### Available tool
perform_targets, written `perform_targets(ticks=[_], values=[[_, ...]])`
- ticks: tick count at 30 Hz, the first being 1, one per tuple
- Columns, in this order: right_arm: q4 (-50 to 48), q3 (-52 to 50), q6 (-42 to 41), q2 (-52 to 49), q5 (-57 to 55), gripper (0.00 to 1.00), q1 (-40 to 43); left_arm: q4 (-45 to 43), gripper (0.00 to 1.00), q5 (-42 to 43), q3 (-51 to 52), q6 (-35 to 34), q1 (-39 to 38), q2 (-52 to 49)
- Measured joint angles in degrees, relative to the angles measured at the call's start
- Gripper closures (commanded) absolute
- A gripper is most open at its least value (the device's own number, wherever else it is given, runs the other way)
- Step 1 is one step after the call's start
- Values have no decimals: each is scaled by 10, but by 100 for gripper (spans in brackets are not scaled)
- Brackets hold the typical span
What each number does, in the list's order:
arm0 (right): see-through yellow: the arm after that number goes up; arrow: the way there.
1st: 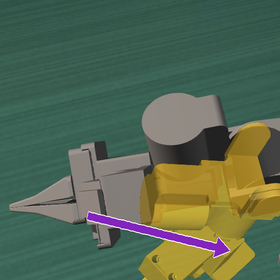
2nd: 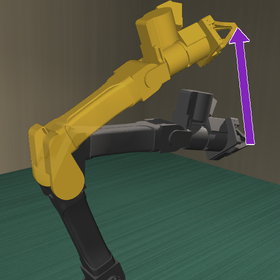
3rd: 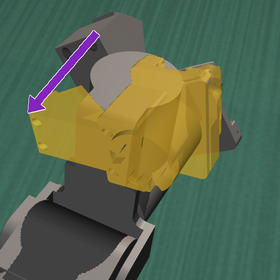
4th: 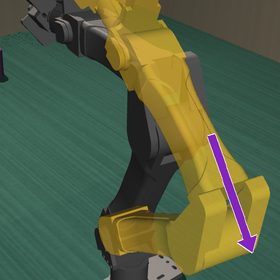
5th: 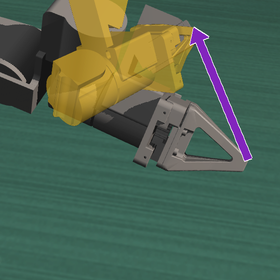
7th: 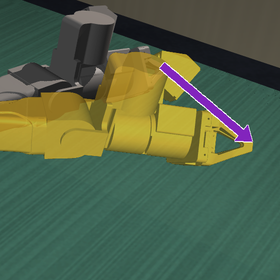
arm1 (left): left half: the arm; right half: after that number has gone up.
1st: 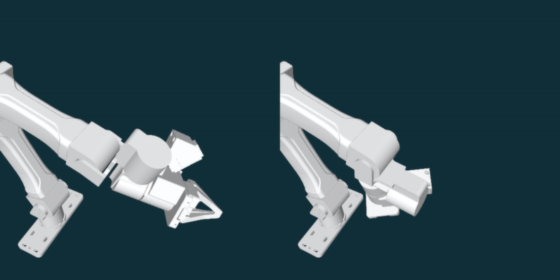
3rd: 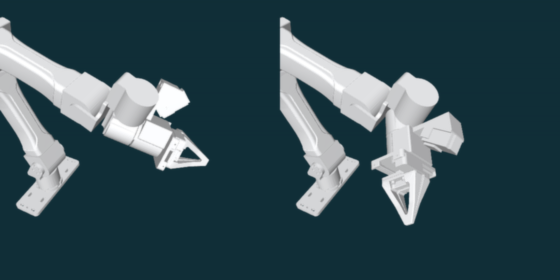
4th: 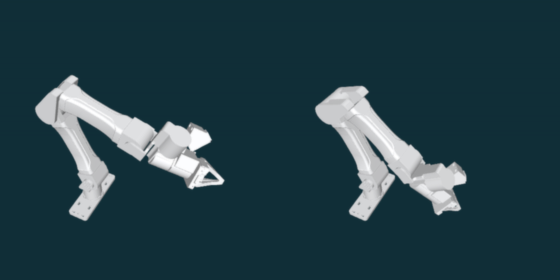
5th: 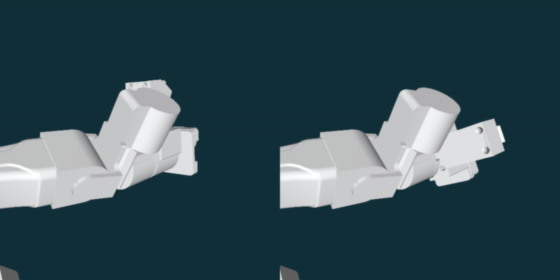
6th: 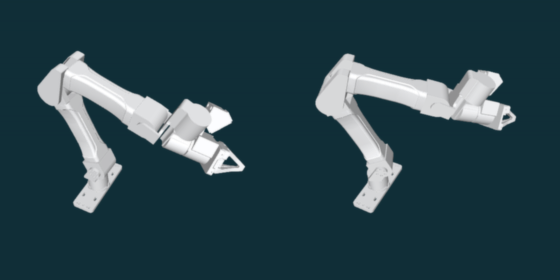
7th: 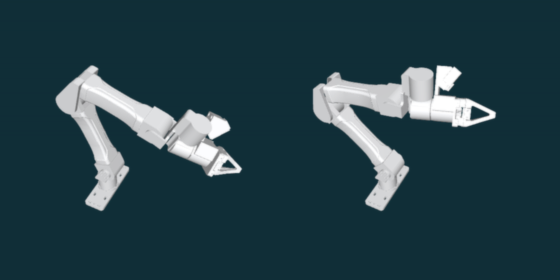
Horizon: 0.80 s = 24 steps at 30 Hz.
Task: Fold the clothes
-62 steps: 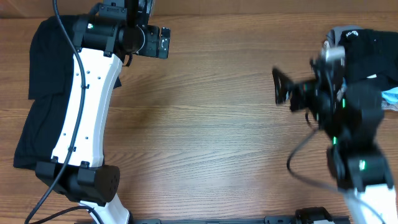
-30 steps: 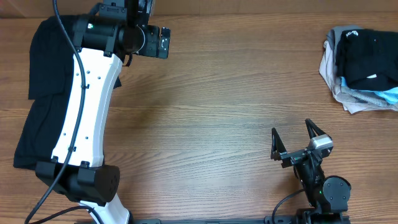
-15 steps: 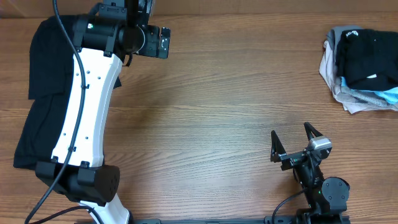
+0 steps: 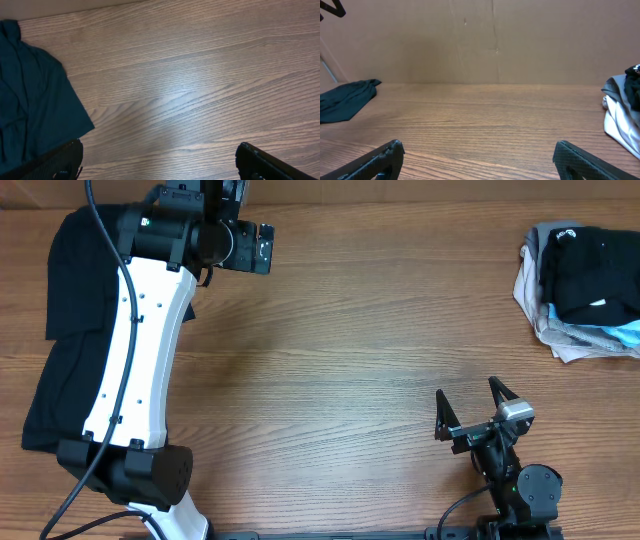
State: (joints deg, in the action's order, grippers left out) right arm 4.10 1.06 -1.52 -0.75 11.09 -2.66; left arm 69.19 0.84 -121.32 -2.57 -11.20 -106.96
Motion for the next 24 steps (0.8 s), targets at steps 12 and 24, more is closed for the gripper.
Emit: perform_targets(ticks=[12,24], values=[[0,0,0,0,0,0,0,0,0,0,0,0,0,0],[0,0,0,0,0,0,0,-19,0,0,1,0,0,2]])
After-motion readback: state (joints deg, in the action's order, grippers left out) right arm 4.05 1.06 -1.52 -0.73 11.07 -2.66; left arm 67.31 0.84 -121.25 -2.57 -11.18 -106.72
